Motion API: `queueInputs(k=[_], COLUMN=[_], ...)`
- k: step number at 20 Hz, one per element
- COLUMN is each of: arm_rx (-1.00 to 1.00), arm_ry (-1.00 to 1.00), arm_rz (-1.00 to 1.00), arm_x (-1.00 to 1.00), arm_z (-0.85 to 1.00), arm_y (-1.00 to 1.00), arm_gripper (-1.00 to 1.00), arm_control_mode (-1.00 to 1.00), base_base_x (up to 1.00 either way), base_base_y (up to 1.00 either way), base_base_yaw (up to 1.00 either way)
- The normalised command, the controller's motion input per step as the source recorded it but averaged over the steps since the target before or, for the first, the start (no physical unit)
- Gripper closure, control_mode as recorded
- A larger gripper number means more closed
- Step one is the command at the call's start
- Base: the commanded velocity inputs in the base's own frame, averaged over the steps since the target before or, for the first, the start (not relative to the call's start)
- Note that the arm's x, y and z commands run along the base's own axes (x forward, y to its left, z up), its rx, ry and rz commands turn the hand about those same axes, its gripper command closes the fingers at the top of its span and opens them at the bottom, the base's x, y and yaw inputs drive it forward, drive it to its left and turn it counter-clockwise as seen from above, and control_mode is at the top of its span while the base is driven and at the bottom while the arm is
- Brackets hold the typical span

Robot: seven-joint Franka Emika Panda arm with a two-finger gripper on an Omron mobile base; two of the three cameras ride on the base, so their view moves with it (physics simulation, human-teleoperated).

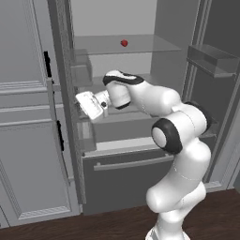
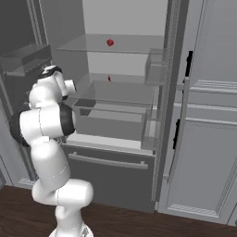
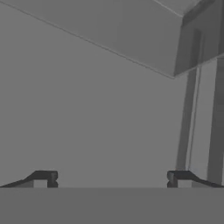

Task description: Take the strawberry from the fridge and place it on top of the pancake, located on the dining counter.

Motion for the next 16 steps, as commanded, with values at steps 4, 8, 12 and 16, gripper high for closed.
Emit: queueInputs(k=[4,8,12,16], arm_rx=[0.0,0.0,0.0,0.0], arm_ry=[-0.05,-0.04,-0.01,-0.06], arm_rz=[-0.02,-0.06,-0.05,-0.02], arm_x=[-0.15,-0.06,-0.02,0.0], arm_z=[-0.09,0.0,0.0,0.04], arm_y=[0.56,-0.31,-0.8,-1.0], arm_gripper=[-1.0,-1.0,-1.0,-1.0], arm_control_mode=[-1.0,-1.0,-1.0,-1.0], base_base_x=[0.0,0.0,0.0,0.0], base_base_y=[0.0,0.0,0.0,0.0], base_base_yaw=[0.0,0.0,0.0,0.0])
